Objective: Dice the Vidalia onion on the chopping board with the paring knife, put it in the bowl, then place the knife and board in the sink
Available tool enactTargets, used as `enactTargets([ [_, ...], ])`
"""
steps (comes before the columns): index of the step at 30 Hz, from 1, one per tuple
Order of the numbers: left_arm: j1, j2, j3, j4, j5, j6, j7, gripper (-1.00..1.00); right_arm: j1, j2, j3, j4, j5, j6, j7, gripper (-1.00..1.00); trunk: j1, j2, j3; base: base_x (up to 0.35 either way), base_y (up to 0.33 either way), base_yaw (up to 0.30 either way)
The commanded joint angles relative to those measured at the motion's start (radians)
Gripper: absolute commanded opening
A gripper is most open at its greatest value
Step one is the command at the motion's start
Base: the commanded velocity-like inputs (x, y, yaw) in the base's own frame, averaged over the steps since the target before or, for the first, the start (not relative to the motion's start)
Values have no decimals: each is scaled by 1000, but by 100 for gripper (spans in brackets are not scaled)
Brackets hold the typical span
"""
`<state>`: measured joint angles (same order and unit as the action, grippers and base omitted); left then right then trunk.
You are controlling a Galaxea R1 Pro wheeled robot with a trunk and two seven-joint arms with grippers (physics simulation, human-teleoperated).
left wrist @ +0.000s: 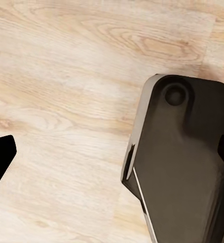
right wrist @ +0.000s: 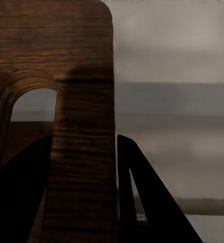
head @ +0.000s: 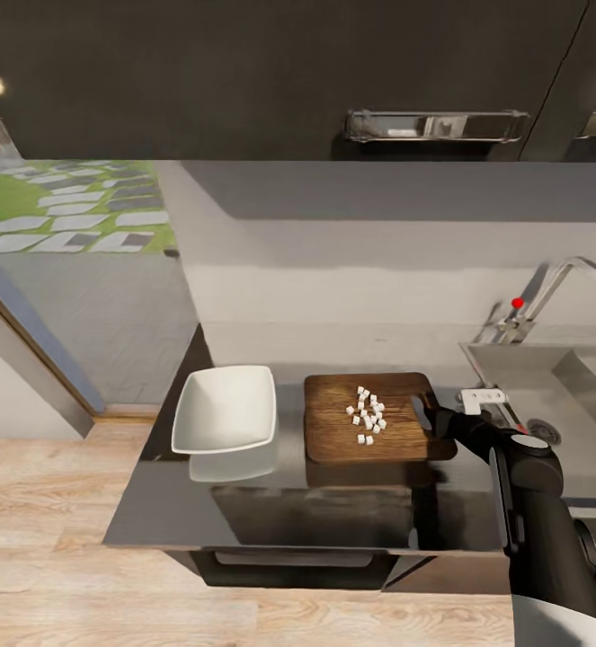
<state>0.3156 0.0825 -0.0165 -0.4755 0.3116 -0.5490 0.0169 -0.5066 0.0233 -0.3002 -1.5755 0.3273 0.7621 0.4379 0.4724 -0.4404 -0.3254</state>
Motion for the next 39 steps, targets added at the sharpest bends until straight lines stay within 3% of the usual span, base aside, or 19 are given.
enactTargets([
  [1,0,0,-2,-2,2,-1,2,100,-1,1,-2,-1,9,3,10,-100,1,-2,0,0,208,0],
  [39,0,0,-2,0,3,0,2,100,-1,1,-1,-3,9,5,10,-100,1,-2,60,0,75,0],
])
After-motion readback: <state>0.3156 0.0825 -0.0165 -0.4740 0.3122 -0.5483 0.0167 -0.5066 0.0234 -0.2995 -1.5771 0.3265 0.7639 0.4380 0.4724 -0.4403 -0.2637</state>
